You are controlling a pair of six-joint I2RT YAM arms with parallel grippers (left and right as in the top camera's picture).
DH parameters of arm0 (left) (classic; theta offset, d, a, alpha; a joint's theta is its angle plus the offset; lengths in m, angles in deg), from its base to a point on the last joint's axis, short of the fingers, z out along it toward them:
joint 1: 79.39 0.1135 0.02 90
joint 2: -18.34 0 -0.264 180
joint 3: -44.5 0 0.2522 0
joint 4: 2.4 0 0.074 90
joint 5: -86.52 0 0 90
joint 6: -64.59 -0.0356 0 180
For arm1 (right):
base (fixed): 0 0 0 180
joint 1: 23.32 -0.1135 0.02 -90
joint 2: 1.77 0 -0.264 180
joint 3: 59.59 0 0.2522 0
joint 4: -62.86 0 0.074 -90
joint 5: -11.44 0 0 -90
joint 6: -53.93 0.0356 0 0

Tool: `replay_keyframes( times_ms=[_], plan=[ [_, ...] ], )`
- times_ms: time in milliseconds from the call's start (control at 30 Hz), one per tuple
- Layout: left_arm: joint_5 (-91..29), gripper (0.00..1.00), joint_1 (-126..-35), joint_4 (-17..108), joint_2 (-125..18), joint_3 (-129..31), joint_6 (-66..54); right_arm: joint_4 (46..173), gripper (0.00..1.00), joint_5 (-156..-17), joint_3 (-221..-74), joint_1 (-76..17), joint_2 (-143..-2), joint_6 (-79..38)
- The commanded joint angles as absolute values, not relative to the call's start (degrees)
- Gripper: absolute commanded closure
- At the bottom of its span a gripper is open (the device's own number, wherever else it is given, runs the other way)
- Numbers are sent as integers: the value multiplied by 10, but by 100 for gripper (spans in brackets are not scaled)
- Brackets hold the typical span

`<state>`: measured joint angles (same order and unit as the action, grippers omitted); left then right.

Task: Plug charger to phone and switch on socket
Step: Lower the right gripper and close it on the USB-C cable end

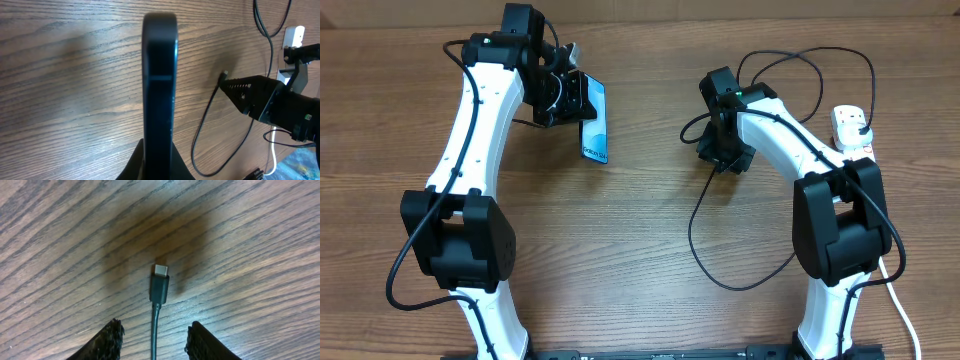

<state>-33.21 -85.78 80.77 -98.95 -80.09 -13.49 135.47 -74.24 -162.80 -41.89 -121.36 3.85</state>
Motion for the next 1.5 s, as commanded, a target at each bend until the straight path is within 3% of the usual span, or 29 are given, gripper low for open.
replay_keyframes(
  times_ms=[0, 833, 967, 1467],
  plan=[
    [-351, 96, -862, 811, -982, -807, -129, 1351, 58, -735, -1625, -421, -1217, 45],
    [-350, 96, -862, 814, -982, -807, -129, 1346, 64, -737, -1625, -421, -1261, 46],
    [-350, 96, -862, 814, -982, -807, -129, 1343, 72, -737, -1625, -420, -1261, 47],
    [-350, 96, -862, 814, -982, -807, -129, 1337, 82, -737, -1625, -419, -1261, 46]
  ],
)
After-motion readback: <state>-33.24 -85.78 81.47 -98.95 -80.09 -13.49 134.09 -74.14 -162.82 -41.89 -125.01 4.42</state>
